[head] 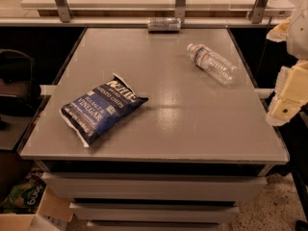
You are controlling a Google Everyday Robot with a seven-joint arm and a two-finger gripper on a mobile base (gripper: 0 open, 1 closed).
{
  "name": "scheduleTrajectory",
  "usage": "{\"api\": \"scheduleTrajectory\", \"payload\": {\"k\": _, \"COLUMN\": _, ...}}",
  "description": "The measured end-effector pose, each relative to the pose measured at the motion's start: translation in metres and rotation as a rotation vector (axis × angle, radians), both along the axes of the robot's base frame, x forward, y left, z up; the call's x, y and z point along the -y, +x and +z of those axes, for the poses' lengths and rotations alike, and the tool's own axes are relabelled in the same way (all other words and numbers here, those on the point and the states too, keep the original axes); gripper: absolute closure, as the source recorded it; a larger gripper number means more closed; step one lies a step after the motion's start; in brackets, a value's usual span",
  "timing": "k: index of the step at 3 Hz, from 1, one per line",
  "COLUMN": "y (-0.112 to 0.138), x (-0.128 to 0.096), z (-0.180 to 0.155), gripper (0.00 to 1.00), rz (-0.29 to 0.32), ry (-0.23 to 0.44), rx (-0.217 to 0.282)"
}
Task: Move water bottle near blue chip bag
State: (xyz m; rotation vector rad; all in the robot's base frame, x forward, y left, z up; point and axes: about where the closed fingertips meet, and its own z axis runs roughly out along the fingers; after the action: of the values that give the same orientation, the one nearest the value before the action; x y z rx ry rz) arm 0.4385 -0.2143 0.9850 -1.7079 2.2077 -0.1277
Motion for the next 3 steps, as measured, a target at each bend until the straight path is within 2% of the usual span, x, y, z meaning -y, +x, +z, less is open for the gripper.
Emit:
{"api": "scheduleTrajectory", "payload": {"k": 1, "y": 0.0, "x": 0.0, "z": 0.0, "gripper": 0.0, "rz": 0.0, "ry": 0.0, "rx": 0.0}}
{"api": "scheduleTrajectory", "payload": {"k": 2, "y": 0.023, "x": -0.007, "z": 0.006, "gripper": 0.0, "rz": -0.01, "ry": -0.017, "rx": -0.011}}
{"api": "scheduleTrajectory", "payload": {"k": 3, "y": 0.066, "x": -0.016, "z": 0.015, "gripper": 0.0, "rz": -0.023, "ry": -0.042, "rx": -0.013}}
